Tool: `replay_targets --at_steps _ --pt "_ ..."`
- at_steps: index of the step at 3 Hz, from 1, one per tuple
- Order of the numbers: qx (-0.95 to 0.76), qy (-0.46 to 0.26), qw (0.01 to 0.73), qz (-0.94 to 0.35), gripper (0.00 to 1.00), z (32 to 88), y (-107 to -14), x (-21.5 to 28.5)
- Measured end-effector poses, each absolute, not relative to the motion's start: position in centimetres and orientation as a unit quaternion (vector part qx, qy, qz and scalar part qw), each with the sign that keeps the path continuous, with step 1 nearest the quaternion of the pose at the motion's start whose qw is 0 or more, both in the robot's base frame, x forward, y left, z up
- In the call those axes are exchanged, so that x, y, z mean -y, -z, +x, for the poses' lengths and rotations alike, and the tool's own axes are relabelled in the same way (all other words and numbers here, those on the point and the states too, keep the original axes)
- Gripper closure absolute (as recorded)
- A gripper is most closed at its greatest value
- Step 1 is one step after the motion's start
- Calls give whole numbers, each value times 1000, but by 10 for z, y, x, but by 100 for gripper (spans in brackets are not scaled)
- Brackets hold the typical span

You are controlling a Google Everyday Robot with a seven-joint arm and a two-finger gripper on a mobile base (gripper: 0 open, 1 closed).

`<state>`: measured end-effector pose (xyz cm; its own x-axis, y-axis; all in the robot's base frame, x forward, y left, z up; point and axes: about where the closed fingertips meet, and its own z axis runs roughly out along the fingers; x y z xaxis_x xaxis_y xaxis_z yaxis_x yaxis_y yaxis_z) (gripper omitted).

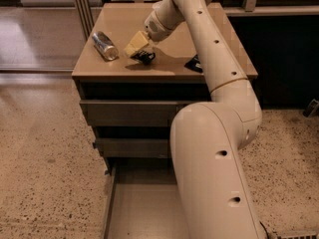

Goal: Pick rxbar chocolate from bottom drawer and place on counter

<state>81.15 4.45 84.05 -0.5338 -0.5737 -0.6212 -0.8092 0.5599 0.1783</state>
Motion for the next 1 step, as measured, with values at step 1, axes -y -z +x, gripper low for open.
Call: replay_targets --at_steps 1 --pt "-845 -230 256 -409 0 812 -841 -45"
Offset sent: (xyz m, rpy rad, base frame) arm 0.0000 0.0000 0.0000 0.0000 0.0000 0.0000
